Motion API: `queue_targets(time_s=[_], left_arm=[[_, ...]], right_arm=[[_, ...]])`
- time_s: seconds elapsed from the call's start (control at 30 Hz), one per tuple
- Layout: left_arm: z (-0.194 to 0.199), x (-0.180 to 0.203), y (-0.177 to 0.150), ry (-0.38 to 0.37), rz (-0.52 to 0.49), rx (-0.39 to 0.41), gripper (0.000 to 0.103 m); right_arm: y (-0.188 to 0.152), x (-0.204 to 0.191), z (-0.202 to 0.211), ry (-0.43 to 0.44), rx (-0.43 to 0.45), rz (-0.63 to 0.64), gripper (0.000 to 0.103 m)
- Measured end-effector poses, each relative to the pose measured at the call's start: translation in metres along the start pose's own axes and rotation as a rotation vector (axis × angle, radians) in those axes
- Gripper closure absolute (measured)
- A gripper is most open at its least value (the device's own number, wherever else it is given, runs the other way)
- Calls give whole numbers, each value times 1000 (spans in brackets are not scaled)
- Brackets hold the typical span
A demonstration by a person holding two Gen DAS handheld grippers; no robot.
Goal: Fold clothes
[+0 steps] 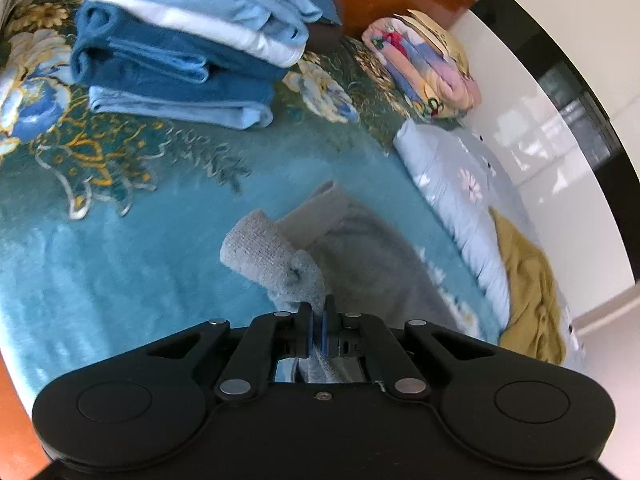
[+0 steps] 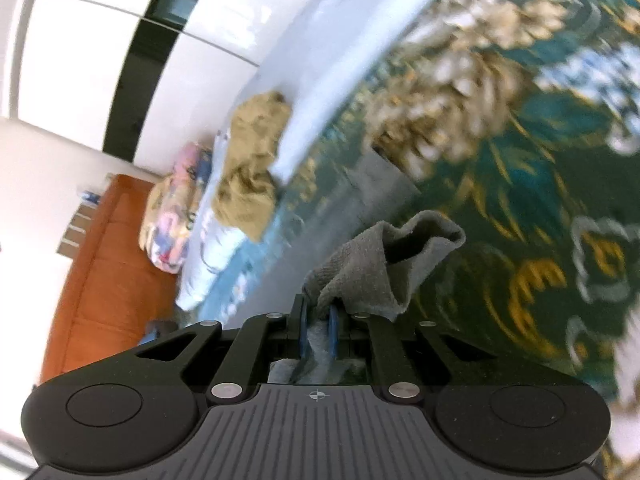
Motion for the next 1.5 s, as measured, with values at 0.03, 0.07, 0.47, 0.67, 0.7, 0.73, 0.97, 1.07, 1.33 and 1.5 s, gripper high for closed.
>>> queue_targets(time_s=[0.03,0.07,0.47,0.67,0.7,0.73,0.97,1.07,1.33,1.5], left_arm=[[-3,7,7,1,2,-2,103],[-7,14,14,4,3,-3,103],[-130,56,63,105,-35,-43,102],[-188,52,63,125,-50,-74,99],[-196,51,62,128,-58,-79,97],[-204,50,61,131,-67,-85,97],[-221,54,57,84,-130,-91,79],[-214,61,58,42,-124,-101,63],[-146,86,66,-34,-152,-58,48],[-114,63,46,-6,-86,-6,40]], right_arm=[[7,-6,-5,4,7,7,94],[14,-13,-10,7,14,12,94],[81,-29,-116,-112,51,8,94],[93,-18,-157,-209,51,3,94],[94,-15,-163,-227,51,2,94],[95,-13,-168,-243,49,6,94],[92,-6,-188,-337,48,71,93],[92,-5,-190,-355,39,78,93],[81,-49,-165,-284,22,178,79],[68,-74,-124,-156,34,216,76]])
Point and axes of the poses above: each gripper's, at about its wrist camera, not at the fingertips, and z roughly against the way its jaws point, x to its right, y to its top, the point moved 10 cm from there along -z, roughly the way its jaws point, and after that the axes turned 12 degrees about -z, right-handed, at the moved point
